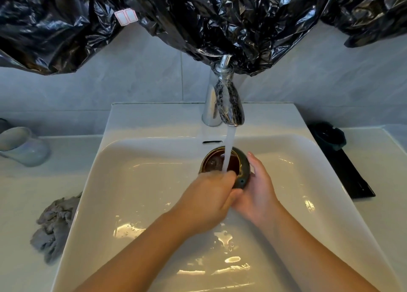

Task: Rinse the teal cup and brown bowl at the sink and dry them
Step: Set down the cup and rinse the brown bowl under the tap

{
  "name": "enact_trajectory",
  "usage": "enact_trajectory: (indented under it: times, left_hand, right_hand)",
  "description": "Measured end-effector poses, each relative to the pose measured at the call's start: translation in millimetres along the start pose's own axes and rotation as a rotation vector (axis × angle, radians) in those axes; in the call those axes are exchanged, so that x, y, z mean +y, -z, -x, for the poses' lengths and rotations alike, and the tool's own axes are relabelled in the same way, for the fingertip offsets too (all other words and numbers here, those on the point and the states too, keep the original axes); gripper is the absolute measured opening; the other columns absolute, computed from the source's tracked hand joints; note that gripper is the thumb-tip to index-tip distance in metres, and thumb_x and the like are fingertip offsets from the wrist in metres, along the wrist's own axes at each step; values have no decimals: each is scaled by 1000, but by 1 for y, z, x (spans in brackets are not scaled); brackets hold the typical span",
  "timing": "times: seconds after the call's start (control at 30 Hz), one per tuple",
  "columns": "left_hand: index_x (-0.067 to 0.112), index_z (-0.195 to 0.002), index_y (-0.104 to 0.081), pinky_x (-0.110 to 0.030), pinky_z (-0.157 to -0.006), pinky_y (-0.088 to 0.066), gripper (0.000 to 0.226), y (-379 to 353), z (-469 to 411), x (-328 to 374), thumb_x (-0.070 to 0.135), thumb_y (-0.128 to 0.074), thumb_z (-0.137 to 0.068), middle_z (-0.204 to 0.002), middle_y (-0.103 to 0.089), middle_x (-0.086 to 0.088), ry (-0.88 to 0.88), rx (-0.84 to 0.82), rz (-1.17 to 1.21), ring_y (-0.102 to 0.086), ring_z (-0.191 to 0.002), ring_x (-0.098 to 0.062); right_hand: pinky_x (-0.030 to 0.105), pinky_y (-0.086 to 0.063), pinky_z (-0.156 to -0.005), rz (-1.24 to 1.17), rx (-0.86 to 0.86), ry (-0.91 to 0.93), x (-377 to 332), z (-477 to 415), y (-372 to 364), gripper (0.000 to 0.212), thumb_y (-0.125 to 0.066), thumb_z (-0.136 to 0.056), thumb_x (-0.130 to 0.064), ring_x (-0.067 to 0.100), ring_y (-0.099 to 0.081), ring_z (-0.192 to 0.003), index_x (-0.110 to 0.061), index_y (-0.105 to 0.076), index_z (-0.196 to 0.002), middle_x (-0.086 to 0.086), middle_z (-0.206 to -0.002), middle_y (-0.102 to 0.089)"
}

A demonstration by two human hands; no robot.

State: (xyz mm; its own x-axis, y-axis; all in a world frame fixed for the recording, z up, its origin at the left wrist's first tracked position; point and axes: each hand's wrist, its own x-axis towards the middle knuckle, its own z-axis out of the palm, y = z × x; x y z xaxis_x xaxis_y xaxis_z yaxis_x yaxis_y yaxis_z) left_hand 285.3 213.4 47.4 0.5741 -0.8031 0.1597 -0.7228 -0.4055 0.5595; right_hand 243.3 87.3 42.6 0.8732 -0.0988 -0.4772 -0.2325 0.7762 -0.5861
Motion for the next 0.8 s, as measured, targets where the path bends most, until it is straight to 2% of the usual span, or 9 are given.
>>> enact_trajectory:
  times: [0.07,0.17,0.23,0.3,0.43,0.6,0.7,0.73,0.8]
  left_hand:
    - [16,-92,-45,-37,-69,-46,22,0,-8,12,36,-38,-97,-87,-58,-1,13,29,173,-55,-78,-18]
    - [17,-93,-44,-33,-69,-40,23,1,-10,6,39,-39,-98,-92,-58,-3,-13,16,-14,-52,-83,-20]
    - [19,-90,-43,-33,-67,-39,24,2,-9,3,42,-37,-98,-88,-57,-1,-13,13,-118,-53,-82,-22]
    - [20,-87,-40,-35,-65,-41,24,2,-9,13,42,-34,-95,-82,-55,1,52,42,93,-53,-75,-20]
    - [16,-87,-45,-38,-68,-42,34,-3,-5,1,45,-28,-95,-83,-57,-3,-18,5,-9,-49,-72,-20]
    - [16,-90,-45,-40,-68,-46,31,-6,-7,15,43,-31,-96,-84,-59,-2,162,38,205,-55,-76,-22]
    - [16,-84,-45,-31,-60,-37,33,0,-3,8,44,-33,-95,-78,-60,-4,55,50,50,-55,-69,-24]
    - [17,-81,-46,-31,-60,-37,36,1,-1,6,46,-30,-93,-76,-61,-5,14,30,-3,-56,-68,-25]
    - [16,-84,-48,-37,-65,-45,43,-2,-1,11,50,-24,-92,-80,-63,-5,134,54,183,-58,-73,-25]
  right_hand:
    - [48,-44,-104,14,11,67,1,-2,0,53,-50,-85,-48,32,-65,-106,-6,-74,-108,19,-109,-68]
    - [44,-47,-100,10,-42,10,-16,-3,-7,55,-49,-87,-52,31,-68,-99,-5,-76,-99,18,-103,-71]
    - [44,-46,-102,24,-14,-27,-17,-4,-6,61,-48,-88,-52,34,-65,-109,-1,-72,-112,20,-113,-68]
    - [50,-39,-111,26,0,30,-6,-5,-3,68,-48,-87,-53,39,-55,-124,1,-63,-124,24,-124,-60]
    - [43,-50,-95,3,-46,12,-2,-7,1,61,-46,-85,-57,32,-67,-102,-6,-76,-102,19,-105,-70]
    - [44,-46,-100,32,10,35,10,-11,6,57,-48,-85,-54,34,-61,-108,-7,-70,-110,19,-107,-65]
    - [39,-48,-91,-13,-69,-11,3,-9,2,59,-47,-83,-57,29,-66,-93,-6,-74,-99,16,-96,-70]
    - [39,-48,-93,-4,-61,-20,1,-6,1,61,-47,-84,-57,29,-67,-95,-5,-74,-100,16,-97,-70]
    - [48,-40,-108,25,-70,39,8,-9,4,72,-55,-81,-58,33,-59,-109,1,-62,-122,22,-112,-62]
